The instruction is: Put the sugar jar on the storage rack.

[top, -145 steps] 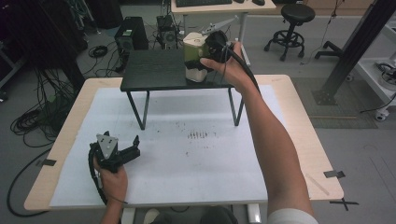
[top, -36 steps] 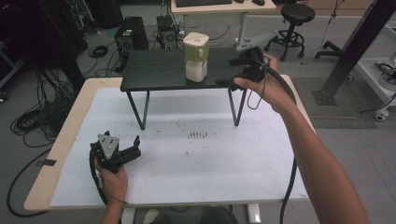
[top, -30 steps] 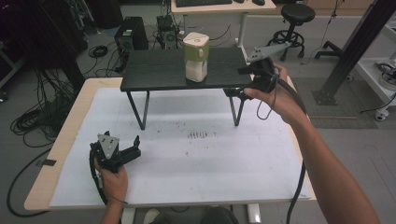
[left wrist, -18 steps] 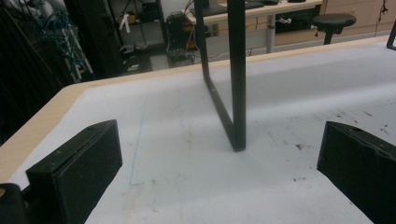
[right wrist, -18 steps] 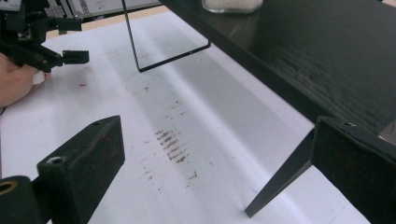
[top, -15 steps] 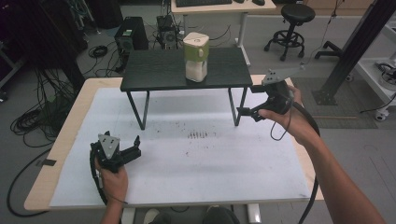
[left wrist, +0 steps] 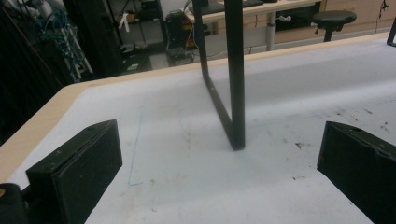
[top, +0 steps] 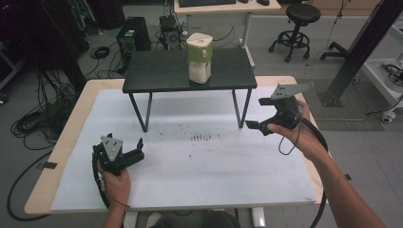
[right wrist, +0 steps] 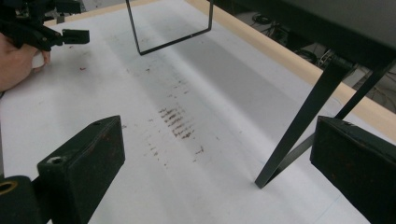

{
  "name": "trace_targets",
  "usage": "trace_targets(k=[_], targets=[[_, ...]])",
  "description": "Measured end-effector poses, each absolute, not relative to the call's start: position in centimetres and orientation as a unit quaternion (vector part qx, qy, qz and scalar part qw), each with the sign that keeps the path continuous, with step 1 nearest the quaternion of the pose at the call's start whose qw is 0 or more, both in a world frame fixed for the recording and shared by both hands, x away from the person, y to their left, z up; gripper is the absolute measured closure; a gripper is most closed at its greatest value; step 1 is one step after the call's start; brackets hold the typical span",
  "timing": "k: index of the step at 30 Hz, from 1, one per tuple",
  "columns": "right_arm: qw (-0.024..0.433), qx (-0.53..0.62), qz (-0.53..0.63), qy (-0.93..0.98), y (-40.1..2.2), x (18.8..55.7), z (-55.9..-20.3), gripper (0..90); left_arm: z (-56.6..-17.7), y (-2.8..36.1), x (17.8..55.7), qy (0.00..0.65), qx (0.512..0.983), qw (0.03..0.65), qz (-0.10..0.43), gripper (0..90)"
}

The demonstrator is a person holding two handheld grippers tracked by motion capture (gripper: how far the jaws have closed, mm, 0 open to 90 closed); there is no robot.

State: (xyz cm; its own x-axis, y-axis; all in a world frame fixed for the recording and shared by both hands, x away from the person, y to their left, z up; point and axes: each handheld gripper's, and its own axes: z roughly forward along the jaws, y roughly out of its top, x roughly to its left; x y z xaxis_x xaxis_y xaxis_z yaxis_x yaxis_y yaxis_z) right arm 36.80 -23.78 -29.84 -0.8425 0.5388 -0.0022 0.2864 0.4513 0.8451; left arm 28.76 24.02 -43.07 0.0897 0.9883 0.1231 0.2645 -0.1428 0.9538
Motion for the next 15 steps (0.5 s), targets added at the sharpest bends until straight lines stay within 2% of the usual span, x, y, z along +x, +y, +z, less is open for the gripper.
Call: trace_targets(k=[15], targets=[[0.135,0.251,0.456,0.843,-24.2,35.9,-32.6,3.3,-43.1,24.1,28.8,0.511,0.613,0.413,0.439,0.2]])
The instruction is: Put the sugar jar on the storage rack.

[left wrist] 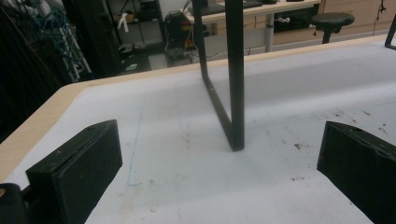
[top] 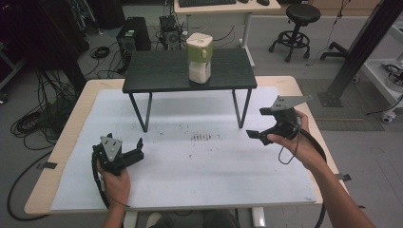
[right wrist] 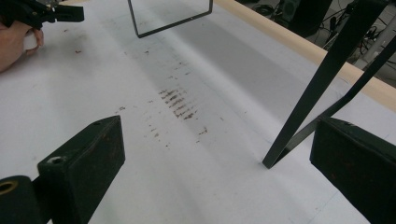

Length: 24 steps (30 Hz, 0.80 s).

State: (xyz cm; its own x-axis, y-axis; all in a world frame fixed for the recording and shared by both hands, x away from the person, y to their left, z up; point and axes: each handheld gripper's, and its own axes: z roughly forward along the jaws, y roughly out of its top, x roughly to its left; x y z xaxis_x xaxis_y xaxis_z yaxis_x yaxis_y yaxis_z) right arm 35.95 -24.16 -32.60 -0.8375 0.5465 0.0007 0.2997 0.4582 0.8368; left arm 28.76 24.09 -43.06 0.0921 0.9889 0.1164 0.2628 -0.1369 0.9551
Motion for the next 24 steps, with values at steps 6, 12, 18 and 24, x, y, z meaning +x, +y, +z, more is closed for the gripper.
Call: trace_targets(k=[6,12,18,24], targets=[[0.131,0.257,0.452,0.844,-24.4,35.4,-33.8,3.3,-43.1,24.1,28.8,0.512,0.614,0.413,0.436,0.2],[0.126,0.262,0.449,0.845,-24.6,35.1,-34.7,3.3,-43.1,24.1,28.8,0.513,0.614,0.413,0.435,0.2],[0.122,0.262,0.446,0.847,-24.6,35.1,-35.3,3.3,-43.1,24.1,28.8,0.513,0.615,0.410,0.437,0.2],[0.123,0.261,0.444,0.848,-24.6,35.1,-35.5,3.3,-43.1,24.1,28.9,0.513,0.616,0.408,0.437,0.2]])
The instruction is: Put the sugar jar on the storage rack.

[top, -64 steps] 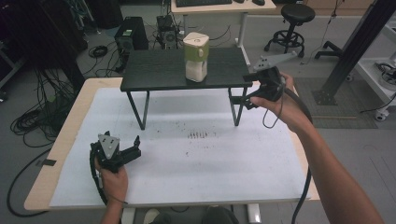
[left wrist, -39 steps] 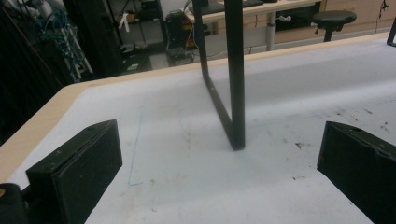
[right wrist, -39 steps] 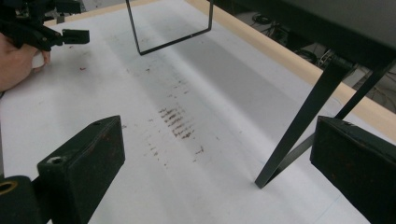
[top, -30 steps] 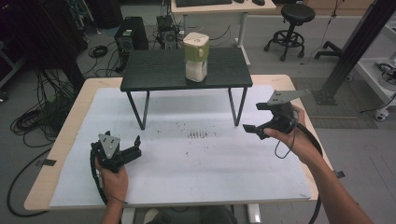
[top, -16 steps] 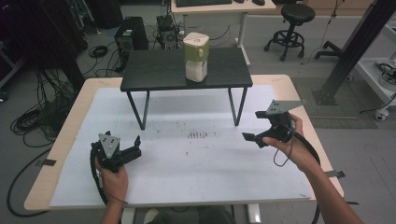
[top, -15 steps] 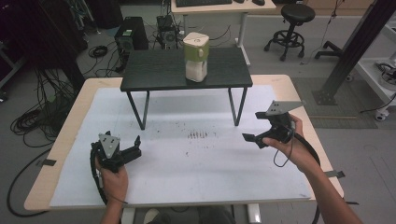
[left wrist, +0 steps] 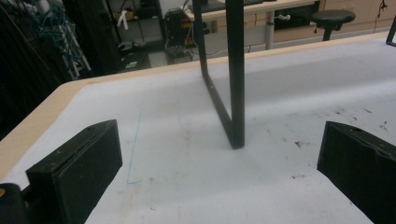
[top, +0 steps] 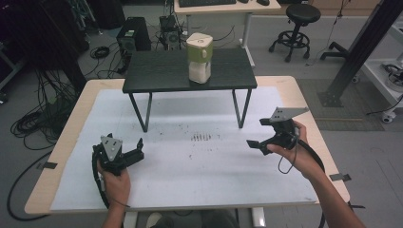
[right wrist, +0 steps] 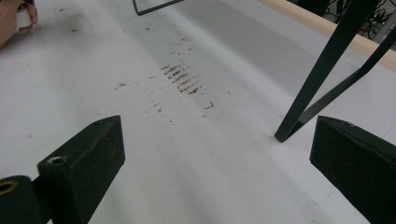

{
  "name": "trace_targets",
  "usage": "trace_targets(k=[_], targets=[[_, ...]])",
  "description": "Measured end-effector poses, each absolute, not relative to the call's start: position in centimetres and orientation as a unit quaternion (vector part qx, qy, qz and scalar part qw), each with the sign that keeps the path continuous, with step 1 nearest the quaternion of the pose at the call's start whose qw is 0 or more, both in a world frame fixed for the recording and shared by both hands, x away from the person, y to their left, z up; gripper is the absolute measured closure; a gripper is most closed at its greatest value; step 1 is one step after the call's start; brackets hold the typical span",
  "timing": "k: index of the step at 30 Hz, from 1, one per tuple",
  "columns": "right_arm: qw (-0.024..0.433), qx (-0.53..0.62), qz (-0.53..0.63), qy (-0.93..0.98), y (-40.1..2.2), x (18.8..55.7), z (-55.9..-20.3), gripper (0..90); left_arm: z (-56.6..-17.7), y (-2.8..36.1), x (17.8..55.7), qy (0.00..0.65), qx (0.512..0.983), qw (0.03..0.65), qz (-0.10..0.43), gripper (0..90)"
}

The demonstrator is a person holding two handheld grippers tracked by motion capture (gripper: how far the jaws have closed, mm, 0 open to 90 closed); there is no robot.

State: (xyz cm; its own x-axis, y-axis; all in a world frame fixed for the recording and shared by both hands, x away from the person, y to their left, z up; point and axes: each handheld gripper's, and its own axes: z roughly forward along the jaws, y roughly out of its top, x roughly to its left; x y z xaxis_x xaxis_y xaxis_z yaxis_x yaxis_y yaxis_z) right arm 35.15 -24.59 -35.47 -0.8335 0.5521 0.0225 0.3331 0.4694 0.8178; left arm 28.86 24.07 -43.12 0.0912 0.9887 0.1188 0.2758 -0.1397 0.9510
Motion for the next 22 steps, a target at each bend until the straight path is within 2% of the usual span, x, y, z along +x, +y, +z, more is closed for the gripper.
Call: trace_targets(k=[22], targets=[[0.121,0.256,0.444,0.850,-24.38,35.20,-35.70,2.6,-43.15,24.08,28.91,0.515,0.616,0.406,0.436,0.2]])
